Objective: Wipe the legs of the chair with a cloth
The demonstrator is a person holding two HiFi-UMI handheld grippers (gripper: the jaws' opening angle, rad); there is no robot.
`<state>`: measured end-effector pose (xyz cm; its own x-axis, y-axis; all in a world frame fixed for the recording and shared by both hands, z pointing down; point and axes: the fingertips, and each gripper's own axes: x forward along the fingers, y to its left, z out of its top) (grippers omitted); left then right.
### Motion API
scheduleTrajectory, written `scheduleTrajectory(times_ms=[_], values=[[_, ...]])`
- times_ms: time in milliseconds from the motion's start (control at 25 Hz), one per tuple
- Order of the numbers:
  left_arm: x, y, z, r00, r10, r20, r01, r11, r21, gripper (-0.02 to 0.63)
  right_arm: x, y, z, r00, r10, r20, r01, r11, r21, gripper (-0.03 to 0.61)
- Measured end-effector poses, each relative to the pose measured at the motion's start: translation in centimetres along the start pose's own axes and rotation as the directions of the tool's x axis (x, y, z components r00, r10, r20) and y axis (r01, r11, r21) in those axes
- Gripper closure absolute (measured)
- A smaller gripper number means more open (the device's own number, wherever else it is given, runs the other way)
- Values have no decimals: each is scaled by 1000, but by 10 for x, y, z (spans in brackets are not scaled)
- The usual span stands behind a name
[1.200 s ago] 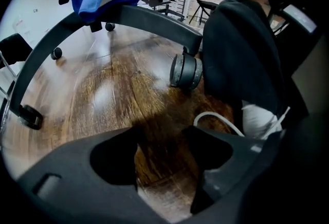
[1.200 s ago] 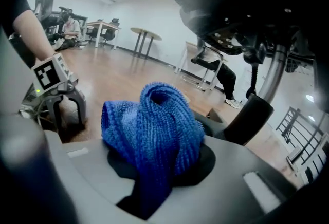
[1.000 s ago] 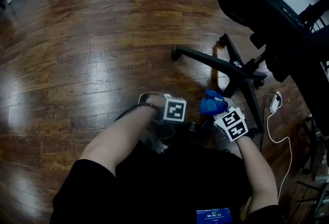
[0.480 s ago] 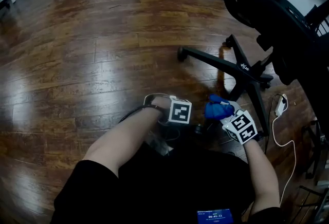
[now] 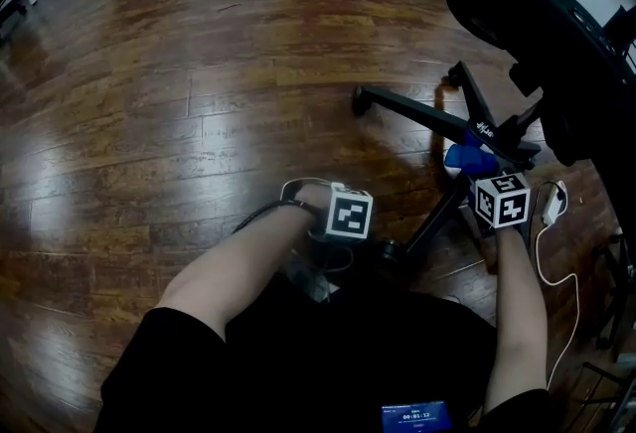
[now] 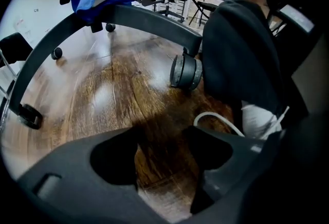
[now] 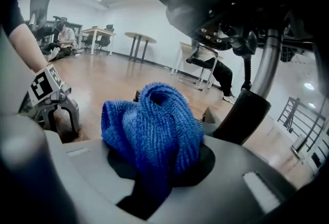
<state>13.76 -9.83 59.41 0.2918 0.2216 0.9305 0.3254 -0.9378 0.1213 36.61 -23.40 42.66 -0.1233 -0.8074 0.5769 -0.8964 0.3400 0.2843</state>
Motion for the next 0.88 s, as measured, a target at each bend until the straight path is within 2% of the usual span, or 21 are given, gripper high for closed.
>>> scheduleTrajectory(times_ms=[120,240,520,680,760,880], values=[[1,-3,-1,1000,-3,-17,2,1000,-5,298,-7,29,-8,998,58,-20,-58,998,12,489],[2,-3,0,999,3,-37,-3,1000,-6,298,-23,87,-24,982,170,-77,-176,982,-75,489],[3,-2,0,997,17,-74,-18,1000,-11,296,-64,213,-55,913,376,-159,-402,894,-197,488],[5,-4,2,998,8,-67,-9,1000,-9,296,-67,227,-62,888,405,-217,-452,853,-261,488],[5,-4,5,998,8,-57,-8,1000,-4,296,-59,206,-58,899,380,-215,-427,871,-243,488],[4,-2,5,999,9,-48,-9,1000,-2,296,-37,140,-42,950,276,-144,-299,938,-174,488]])
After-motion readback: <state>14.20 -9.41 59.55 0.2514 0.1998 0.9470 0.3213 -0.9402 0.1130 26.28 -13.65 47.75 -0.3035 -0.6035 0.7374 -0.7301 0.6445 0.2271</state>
